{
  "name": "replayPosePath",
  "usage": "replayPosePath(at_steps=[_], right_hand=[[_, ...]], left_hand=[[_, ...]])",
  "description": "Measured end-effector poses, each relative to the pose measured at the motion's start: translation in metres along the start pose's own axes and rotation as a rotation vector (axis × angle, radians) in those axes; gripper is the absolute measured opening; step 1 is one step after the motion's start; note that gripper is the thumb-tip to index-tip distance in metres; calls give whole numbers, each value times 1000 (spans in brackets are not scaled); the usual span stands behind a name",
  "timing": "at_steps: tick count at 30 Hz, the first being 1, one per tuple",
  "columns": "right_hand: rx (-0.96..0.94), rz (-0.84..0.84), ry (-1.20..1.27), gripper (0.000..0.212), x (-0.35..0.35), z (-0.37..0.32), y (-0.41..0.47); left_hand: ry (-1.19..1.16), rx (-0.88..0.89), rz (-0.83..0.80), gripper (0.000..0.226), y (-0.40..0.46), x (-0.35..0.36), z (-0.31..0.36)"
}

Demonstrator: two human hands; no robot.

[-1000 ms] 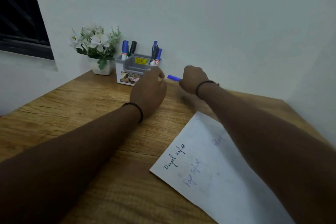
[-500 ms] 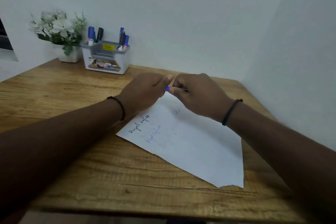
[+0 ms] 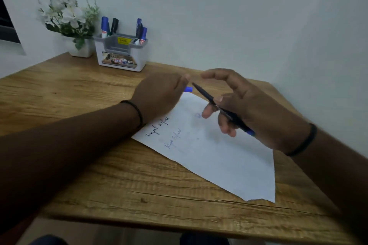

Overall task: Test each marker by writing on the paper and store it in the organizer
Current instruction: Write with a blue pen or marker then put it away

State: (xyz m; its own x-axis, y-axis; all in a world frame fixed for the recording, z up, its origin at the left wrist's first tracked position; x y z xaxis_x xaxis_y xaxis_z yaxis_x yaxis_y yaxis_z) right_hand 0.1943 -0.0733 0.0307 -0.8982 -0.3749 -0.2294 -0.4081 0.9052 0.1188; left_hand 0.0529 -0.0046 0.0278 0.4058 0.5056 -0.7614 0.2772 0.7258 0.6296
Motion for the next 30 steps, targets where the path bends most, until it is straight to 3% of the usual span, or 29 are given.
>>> replayPosePath(at_steps=[3, 6, 8, 10, 14, 19, 22, 25, 30], right_hand=[[18, -82, 148, 37, 10, 4, -7], [198, -301, 491, 37, 29, 16, -14], [201, -388, 546, 36, 37, 16, -17], [124, -291, 397, 15, 32, 20, -13], [151, -111, 259, 57, 37, 38, -15], [193, -61, 168, 14, 40, 41, -23], [196, 23, 71, 19, 36, 42, -24], [225, 11, 86, 3, 39, 42, -23], [199, 16, -10, 14, 42, 39, -23]], left_hand=[[50, 17, -102, 36, -5, 13, 7], [139, 37, -151, 45, -11, 21, 8], [218, 50, -177, 46, -12, 28, 9], [258, 51, -176, 47, -13, 32, 10], [282, 25, -189, 48, -13, 37, 4], [285, 29, -188, 48, -12, 37, 4], [282, 19, -206, 48, -13, 37, 4], [286, 11, -206, 50, -12, 37, 2], [294, 12, -245, 49, -12, 39, 3]])
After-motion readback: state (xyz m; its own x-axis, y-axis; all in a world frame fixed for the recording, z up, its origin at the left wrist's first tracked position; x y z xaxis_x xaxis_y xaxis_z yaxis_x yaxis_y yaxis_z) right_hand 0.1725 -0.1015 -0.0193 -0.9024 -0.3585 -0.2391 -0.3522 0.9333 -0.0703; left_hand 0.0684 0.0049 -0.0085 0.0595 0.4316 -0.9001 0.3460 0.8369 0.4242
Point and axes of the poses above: each hand's wrist, its own y-axis towards the middle knuckle, its own x-axis out of the palm, z = x × y, the point moved 9 cm from there along y, towards the middle knuckle, and after that the axes turned 10 degrees about y, right-handed, at the moved point
